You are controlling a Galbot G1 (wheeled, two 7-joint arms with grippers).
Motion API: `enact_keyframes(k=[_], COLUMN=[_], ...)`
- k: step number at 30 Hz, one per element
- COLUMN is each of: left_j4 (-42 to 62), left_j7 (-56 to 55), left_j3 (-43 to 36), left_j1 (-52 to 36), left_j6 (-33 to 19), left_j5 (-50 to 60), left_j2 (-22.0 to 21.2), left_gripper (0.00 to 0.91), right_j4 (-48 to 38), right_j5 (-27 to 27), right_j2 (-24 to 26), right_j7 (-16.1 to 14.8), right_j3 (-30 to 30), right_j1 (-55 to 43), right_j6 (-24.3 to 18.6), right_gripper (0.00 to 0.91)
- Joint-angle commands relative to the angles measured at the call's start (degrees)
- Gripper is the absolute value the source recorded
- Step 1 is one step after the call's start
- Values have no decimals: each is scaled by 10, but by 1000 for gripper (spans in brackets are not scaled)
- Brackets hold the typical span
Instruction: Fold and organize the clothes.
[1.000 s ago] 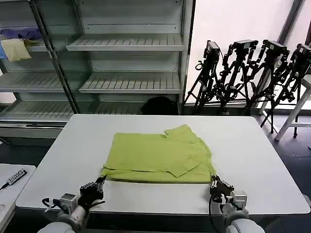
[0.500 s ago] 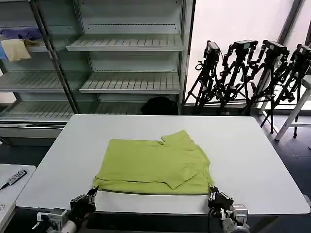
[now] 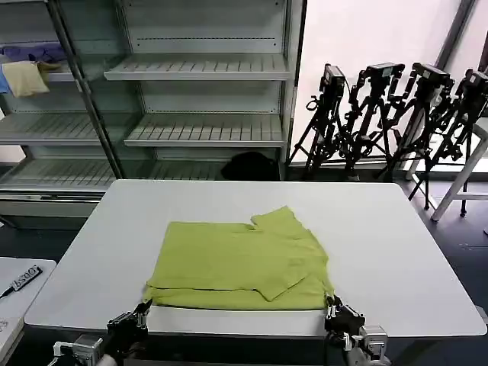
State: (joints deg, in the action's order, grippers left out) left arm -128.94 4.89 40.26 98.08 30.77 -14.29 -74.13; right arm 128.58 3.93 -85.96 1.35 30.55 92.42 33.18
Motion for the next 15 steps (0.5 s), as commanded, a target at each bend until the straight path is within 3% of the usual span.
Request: enact_keyframes(k=[1, 12, 15], left_j4=[-9, -17, -19], left_j7=[-17, -11, 9], left_j3=[9, 48, 46], left_j1=[5, -73, -107], left_j6=[-1, 5, 16], left_j5=[3, -53, -55], left_j2=[-4, 0, 12], left_gripper=[907, 907, 907], right_j4=[9, 9, -6], right_j5=[-8, 6, 36], right_j2=[-3, 1, 11], right_j7=[9, 0, -11], right_j3=[4, 9, 5], right_j1=[4, -78, -129], right_j6=[-1, 2, 3], right_gripper=[907, 907, 907])
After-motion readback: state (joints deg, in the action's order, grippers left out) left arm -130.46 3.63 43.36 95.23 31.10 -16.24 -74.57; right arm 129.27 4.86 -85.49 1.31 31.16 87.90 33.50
